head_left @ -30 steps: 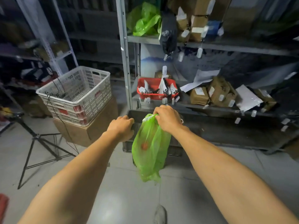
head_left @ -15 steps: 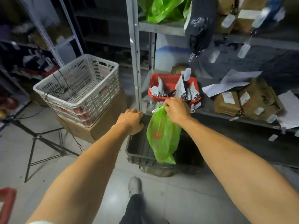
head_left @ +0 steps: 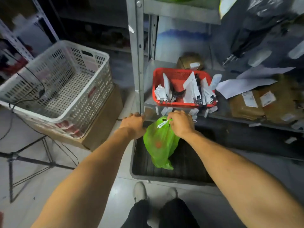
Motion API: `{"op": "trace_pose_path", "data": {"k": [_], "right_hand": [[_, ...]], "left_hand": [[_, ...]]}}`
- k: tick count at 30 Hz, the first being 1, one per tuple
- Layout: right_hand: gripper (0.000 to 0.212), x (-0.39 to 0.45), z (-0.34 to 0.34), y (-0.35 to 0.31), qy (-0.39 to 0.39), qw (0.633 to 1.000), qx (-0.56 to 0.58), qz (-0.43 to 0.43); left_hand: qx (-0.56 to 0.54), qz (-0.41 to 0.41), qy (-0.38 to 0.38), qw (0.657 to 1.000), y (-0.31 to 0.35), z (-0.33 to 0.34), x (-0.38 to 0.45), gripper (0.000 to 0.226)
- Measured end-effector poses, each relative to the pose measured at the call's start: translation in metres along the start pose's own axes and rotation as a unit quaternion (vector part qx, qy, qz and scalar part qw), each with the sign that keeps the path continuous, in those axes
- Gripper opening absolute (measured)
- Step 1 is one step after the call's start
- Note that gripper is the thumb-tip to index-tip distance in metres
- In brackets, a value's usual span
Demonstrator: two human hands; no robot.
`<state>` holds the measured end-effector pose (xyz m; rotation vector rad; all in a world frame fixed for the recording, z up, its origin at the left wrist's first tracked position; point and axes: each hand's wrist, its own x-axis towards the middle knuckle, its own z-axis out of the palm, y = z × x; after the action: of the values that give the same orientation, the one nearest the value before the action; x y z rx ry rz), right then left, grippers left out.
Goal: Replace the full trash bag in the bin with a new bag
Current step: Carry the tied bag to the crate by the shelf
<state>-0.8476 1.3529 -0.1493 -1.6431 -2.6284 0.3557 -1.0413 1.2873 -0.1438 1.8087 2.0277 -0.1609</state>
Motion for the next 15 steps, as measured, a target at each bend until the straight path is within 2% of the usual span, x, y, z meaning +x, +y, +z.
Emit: {"op": "trace_pose_path", "data": {"k": [4,11,15], "right_hand": [[0.022,0.032,0.021,-0.003,-0.030,1.000,-0.004,-0.007],[0.022,0.065,0.073,-0.019,-0.098,0.993,-0.022,-0.059],[0.019,0.077,0.106,-0.030,-0.143,0.988,0.022,-0.047]], "left_hand": [[-0.045,-0.016,-0.014,0.999,-0.022,0.008,0.032,0.057],[-0.057,-0.042,-0.049,0.996,-0.055,0.038,0.072,0.049],[-0.062,-0.055,-0.056,0.995,-0.077,0.053,0.090,0.047]]}}
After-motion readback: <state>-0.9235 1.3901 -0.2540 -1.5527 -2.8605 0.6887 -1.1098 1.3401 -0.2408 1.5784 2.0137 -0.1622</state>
